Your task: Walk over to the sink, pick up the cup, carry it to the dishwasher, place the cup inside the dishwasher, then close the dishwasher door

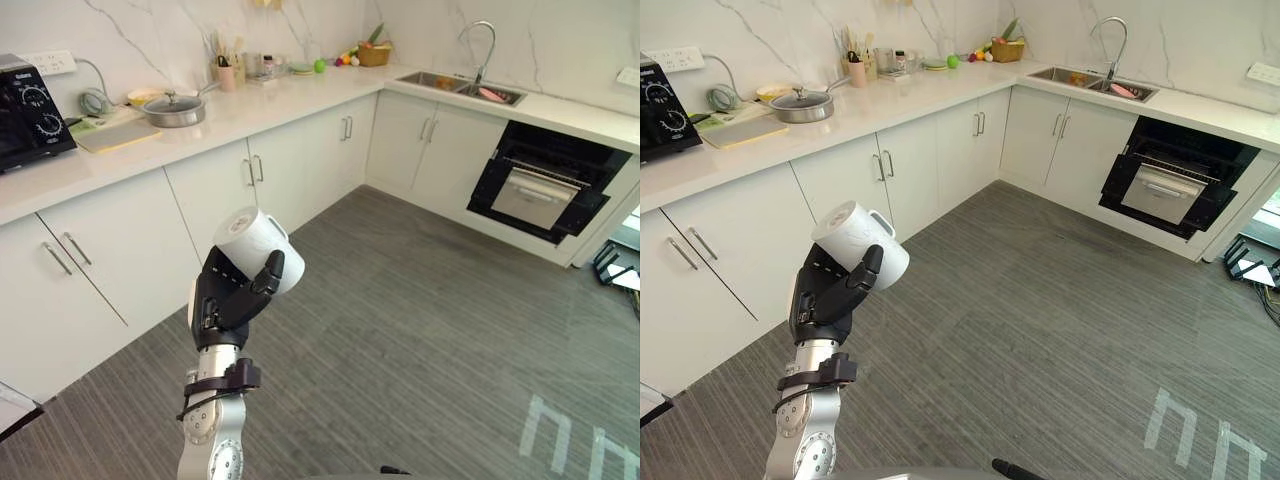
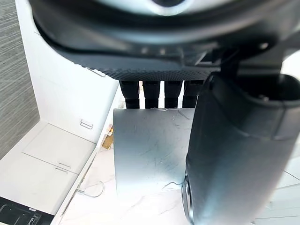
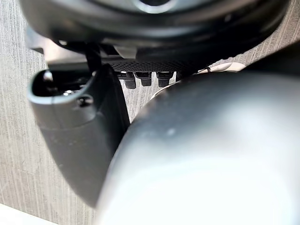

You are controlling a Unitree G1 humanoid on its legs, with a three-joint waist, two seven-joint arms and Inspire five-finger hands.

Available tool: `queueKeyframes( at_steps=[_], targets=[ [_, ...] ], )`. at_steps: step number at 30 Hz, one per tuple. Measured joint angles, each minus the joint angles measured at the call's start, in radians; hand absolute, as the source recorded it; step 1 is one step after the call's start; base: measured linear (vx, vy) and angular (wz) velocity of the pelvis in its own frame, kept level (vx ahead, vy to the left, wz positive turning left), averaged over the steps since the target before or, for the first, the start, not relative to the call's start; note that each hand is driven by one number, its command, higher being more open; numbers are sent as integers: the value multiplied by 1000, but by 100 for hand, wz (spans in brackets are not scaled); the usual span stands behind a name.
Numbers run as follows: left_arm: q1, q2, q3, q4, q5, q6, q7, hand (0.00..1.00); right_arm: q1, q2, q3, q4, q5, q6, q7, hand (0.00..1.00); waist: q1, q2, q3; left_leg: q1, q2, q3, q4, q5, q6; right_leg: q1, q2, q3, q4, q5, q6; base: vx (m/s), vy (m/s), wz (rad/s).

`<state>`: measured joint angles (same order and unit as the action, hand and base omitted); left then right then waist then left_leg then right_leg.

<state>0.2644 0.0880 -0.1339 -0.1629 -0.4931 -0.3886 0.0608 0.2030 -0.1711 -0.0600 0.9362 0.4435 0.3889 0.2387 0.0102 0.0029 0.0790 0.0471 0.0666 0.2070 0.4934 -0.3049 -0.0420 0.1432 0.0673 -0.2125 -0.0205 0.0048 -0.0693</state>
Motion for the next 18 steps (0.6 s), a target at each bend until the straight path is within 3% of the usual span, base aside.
queueKeyframes(
  at_steps=[2, 3, 5, 7, 9, 10, 11, 12, 13, 14, 15, 16, 17, 18],
  targets=[
    [0, -17, -2, -30, 0, 2, 0, 0, -18, -15, -1, 0, 0, 0, 14, 100, -4, 12, 38, -123, 49, 12, 271, 50, -21, -7, -6, -5, 50, -30, -7, -17, 29, 3],
    [0, -26, -2, -47, 0, 0, -3, 0, -24, -20, -1, -2, 0, -2, 18, 100, -5, 14, 54, -171, 73, 27, 373, 64, -17, -8, -11, -9, 69, -43, -9, -32, 77, 11],
    [-1, -30, 2, -58, 0, -4, -10, 0, -39, -25, -1, -4, 0, -3, 17, 100, -4, 18, 82, -243, 96, 34, 449, 20, -5, -3, -29, -11, 100, -67, -6, 11, 100, 12],
    [-1, -27, 12, -58, 0, -3, -15, 0, -47, -28, -4, -2, -3, -10, 11, 100, 1, 5, 106, -261, 72, 41, 268, 16, -3, 3, -71, -11, 118, -88, 15, 78, 129, 8],
    [2, -39, 31, -58, 0, -2, -17, 0, -46, -42, -15, 19, -7, -24, 10, 100, 1, 11, 112, -226, 27, 22, -149, 120, -20, 23, -121, -9, 121, -114, 58, 139, 179, 4],
    [7, -44, 37, -58, 0, -1, -18, 0, -46, -45, -15, 28, -7, -29, 10, 100, 1, 15, 112, -214, 23, -3, -225, 161, -24, 36, -125, -5, 121, -122, 69, 214, 219, -7],
    [21, -54, 48, -58, 0, -1, -20, 0, -46, -49, -15, 38, -15, -31, 9, 100, 5, 18, 109, -190, 12, -28, -265, 247, -52, 63, -139, 7, 121, -140, 95, 289, 250, -21],
    [36, -60, 51, -58, 0, -1, -20, 0, -45, -51, -15, 47, -16, -36, 3, 100, 17, 25, 102, -182, -18, -59, -234, 263, -45, 76, -156, 24, 132, -159, 122, 311, 262, -31],
    [42, -64, 51, -58, 0, -1, -21, 0, -43, -53, -18, 52, -16, -37, 2, 100, 24, 25, 102, -190, -28, -65, -202, 251, -27, 73, -165, 37, 147, -173, 133, 382, 322, -40],
    [54, -69, 51, -55, -1, -1, -26, 0, -39, -56, -24, 56, -16, -40, 0, 100, 35, 27, 98, -216, -36, -65, -126, 223, 18, 66, -178, 56, 198, -205, 165, 374, 300, -37],
    [64, -66, 58, -38, -7, -1, -40, 0, -35, -53, -24, 58, -16, -45, -10, 100, 40, 17, 80, -234, -48, -48, -65, 181, 83, 41, -201, 75, 274, -251, 196, 314, 244, -31],
    [63, -63, 66, -25, -16, 2, -48, 0, -36, -50, -24, 59, -15, -46, -19, 100, 41, 7, 71, -235, -59, -36, -45, 161, 98, 24, -218, 92, 323, -280, 209, 321, 207, -23],
    [63, -49, 71, -10, -35, 17, -53, 0, -38, -42, -28, 61, -13, -49, -38, 100, 40, -12, 57, -226, -80, -15, -22, 124, 118, -13, -253, 119, 451, -330, 244, 254, 138, -11],
    [62, -35, 67, -3, -43, 42, -70, 0, -38, -32, -72, 68, -4, -55, -53, 100, 34, -16, 54, -193, -94, -8, -12, 90, 148, -36, -273, 117, 629, -338, 252, 319, 152, -9]
  ],
)
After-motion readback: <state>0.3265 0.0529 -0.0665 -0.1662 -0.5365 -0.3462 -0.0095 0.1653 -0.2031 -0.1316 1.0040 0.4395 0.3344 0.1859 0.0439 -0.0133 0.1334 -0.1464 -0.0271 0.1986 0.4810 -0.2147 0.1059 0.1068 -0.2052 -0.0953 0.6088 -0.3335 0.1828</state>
